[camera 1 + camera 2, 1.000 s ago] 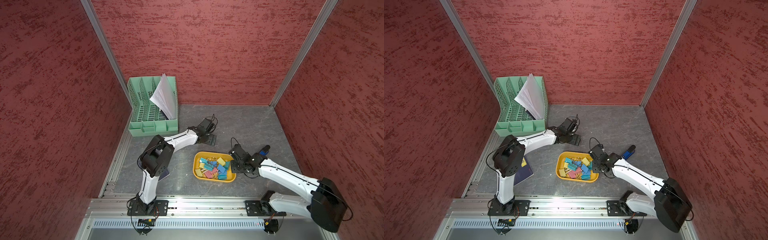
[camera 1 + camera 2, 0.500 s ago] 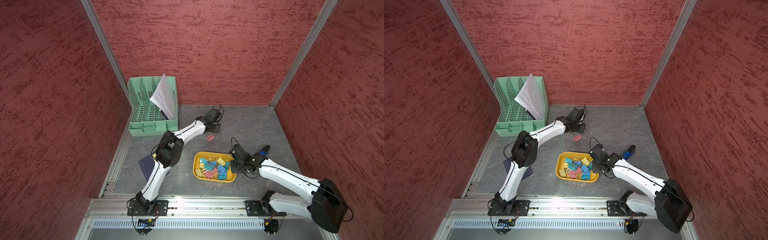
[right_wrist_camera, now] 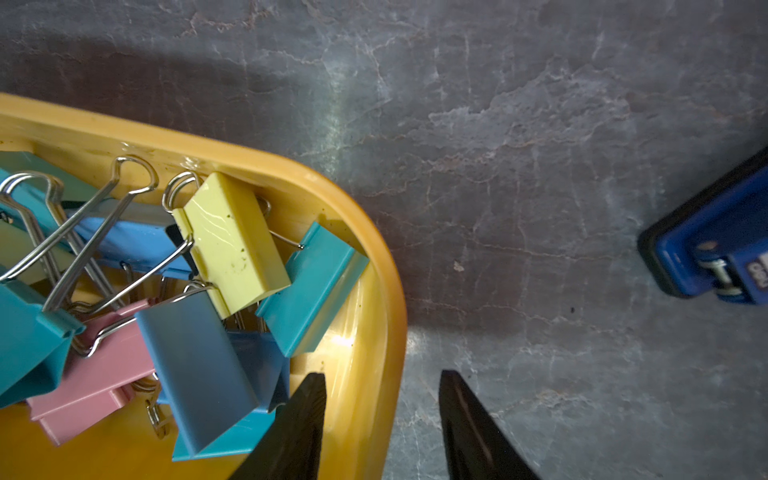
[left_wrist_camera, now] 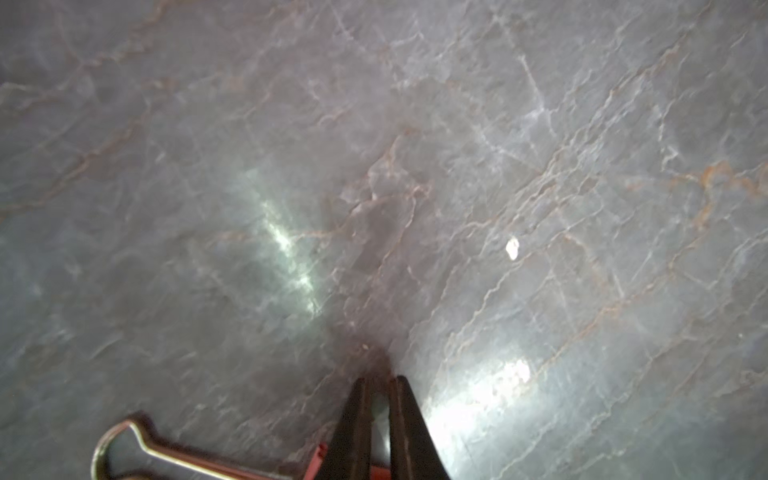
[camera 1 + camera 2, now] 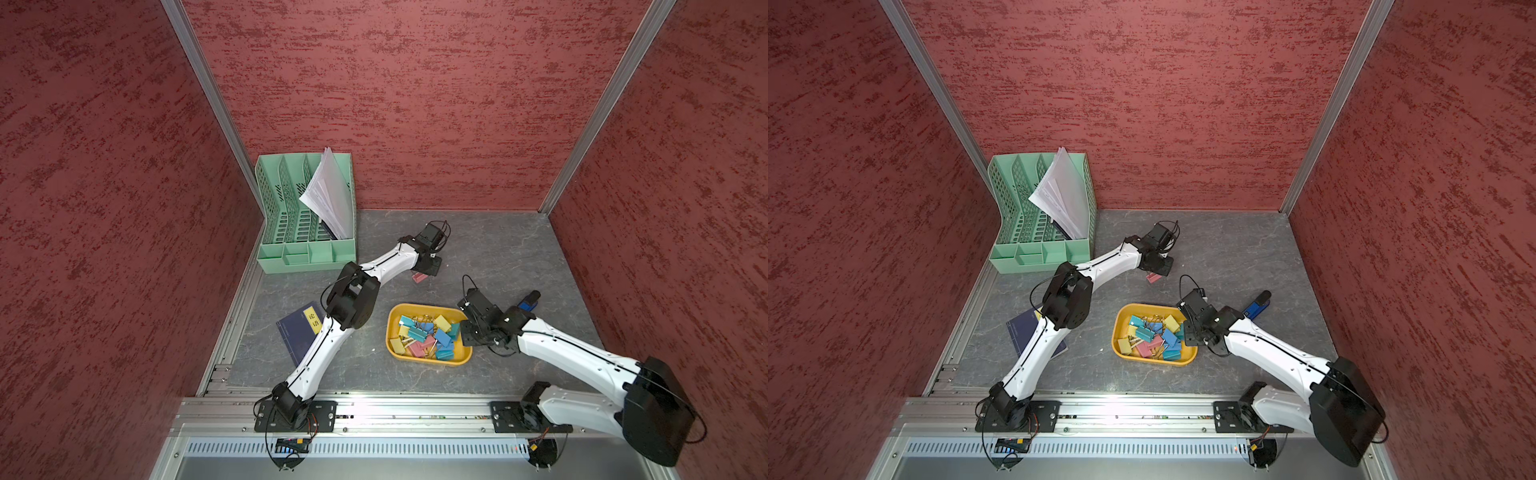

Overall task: Put the binder clips in the storage box
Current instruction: Adjust the binder clip at the center of the board.

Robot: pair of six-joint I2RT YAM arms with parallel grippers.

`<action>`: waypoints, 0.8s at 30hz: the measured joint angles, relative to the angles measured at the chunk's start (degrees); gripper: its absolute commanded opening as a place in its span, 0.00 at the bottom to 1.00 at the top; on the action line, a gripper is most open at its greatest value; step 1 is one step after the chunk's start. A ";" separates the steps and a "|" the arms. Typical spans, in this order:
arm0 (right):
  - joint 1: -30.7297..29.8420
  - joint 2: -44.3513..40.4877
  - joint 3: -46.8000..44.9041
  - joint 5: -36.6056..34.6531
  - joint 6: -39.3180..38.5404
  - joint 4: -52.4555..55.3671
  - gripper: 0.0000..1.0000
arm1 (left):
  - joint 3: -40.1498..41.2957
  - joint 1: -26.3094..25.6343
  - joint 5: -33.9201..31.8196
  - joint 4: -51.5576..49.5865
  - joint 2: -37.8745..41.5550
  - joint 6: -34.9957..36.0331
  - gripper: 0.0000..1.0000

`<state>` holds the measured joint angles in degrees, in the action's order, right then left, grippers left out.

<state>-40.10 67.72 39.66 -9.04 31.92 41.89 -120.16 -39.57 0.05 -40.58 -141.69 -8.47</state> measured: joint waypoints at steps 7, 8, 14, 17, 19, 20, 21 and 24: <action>0.04 0.00 0.02 0.42 -0.28 -0.20 0.49 | 19.04 0.66 -0.39 3.37 11.54 0.44 0.15; 0.07 0.00 0.02 0.46 -0.35 -0.22 0.50 | 21.11 0.90 -0.42 3.96 12.76 0.44 0.17; 0.07 0.00 -0.09 0.90 -0.48 -0.57 0.52 | 29.90 3.19 -0.55 6.93 18.43 0.85 0.74; 0.07 0.00 -0.15 0.94 -0.50 -0.57 0.53 | 33.09 4.02 -0.46 8.26 20.98 0.17 0.83; 0.07 0.00 -0.15 0.96 -0.50 -0.59 0.53 | 34.62 4.04 -0.31 8.87 22.88 -0.20 0.85; 0.07 0.00 -0.15 0.98 -0.50 -0.59 0.53 | 35.43 3.93 -0.26 9.33 24.13 -0.26 0.85; 0.07 0.00 -0.17 0.98 -0.52 -0.57 0.53 | 36.17 3.87 -0.26 9.75 25.35 -0.24 0.86; 0.07 0.00 -0.31 1.01 -0.66 -0.59 0.54 | 38.32 3.85 -0.31 10.88 29.66 -0.22 0.87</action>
<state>-40.03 67.72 39.35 -8.03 31.27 41.30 -81.84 -35.73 -0.25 -29.69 -112.03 -8.69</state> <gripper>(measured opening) 0.535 0.862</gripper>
